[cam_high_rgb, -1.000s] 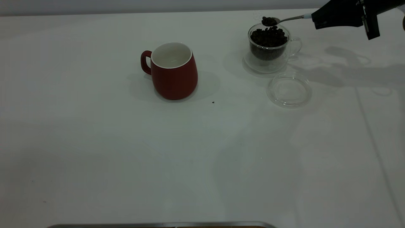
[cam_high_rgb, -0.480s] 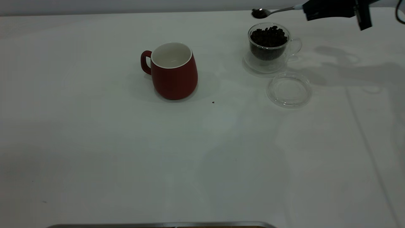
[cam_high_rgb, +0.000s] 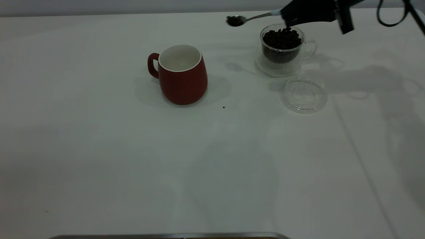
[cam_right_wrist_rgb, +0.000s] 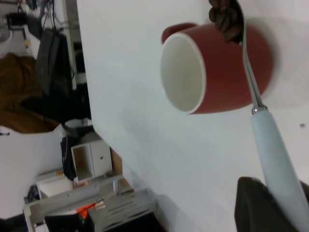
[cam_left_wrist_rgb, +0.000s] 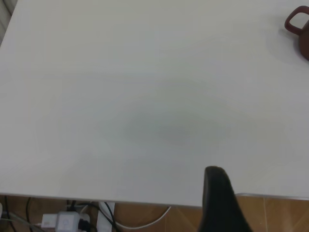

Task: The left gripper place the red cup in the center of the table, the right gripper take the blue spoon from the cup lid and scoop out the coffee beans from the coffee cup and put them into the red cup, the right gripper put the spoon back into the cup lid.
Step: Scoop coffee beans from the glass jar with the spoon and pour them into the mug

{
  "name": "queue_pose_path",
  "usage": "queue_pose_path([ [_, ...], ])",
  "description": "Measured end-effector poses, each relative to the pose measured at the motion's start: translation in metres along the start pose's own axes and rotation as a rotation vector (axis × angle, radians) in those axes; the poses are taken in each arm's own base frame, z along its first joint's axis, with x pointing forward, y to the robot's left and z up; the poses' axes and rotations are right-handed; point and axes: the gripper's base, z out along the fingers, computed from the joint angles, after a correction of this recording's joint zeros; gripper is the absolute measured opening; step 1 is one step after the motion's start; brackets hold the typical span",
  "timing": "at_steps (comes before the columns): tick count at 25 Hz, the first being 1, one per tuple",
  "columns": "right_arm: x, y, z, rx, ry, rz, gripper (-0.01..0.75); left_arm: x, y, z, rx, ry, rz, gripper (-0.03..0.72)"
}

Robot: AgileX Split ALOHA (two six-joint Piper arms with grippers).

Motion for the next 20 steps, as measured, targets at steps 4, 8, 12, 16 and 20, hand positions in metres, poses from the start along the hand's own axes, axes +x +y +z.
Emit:
queue_pose_path([
  [4,0.004,0.014,0.020,-0.017,0.033,-0.019,0.097,0.000,0.000,0.000,0.000,0.000,0.000,0.500],
  [8,0.011,0.027,0.040,-0.022,0.079,-0.047,0.097,0.000,0.000,0.000,0.000,0.000,0.003,0.500],
  [12,0.018,0.037,0.056,-0.027,0.115,-0.074,0.097,0.000,0.000,0.000,0.000,0.000,0.003,0.500],
  [16,0.021,0.039,0.066,-0.044,0.126,-0.070,0.097,0.000,0.000,0.000,0.000,0.000,0.003,0.500],
  [20,0.025,0.029,0.075,-0.041,0.147,-0.065,0.097,0.000,0.000,0.000,0.000,0.000,0.002,0.500],
])
